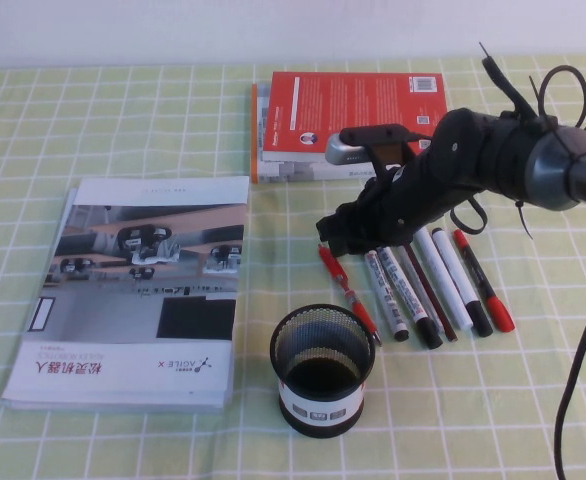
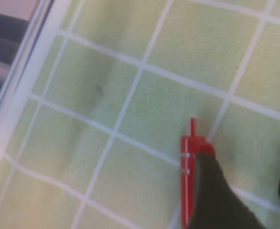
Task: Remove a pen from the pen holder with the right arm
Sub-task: 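Take a marker out of the pen holder and lay it on the table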
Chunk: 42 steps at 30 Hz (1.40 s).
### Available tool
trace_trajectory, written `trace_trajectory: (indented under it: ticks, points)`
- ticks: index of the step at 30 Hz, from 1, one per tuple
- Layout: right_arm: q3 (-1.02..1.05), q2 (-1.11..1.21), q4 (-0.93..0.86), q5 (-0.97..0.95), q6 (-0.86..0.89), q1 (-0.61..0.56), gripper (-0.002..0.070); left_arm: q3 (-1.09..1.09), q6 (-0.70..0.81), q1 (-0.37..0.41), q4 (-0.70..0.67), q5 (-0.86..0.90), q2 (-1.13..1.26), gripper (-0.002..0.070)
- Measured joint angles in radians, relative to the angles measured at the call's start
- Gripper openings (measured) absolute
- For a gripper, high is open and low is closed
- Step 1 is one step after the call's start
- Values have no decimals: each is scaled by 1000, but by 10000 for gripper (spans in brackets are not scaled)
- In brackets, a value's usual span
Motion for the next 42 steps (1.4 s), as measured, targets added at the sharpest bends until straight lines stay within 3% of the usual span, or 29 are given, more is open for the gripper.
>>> trace_trajectory:
  ticks: [4,7,10,13,25,33,42]
  points:
    - [68,-71,-54,-7,32,14,246,0,0,0,0,0,0,-5]
    - [164,-188,-61,-36,34,22,174,0,0,0,0,0,0,-5]
    - [296,-346,-63,-62,34,23,55,0,0,0,0,0,0,-5]
    - [416,-490,-65,-67,34,23,6,0,0,0,0,0,0,-5]
    - [752,-928,-61,-3,34,23,-12,0,0,0,0,0,0,-5]
    - [787,-998,-81,164,-43,23,-12,0,0,0,0,0,0,-5]
    - [835,-1020,-131,66,-138,1,-12,0,0,0,0,0,0,-5]
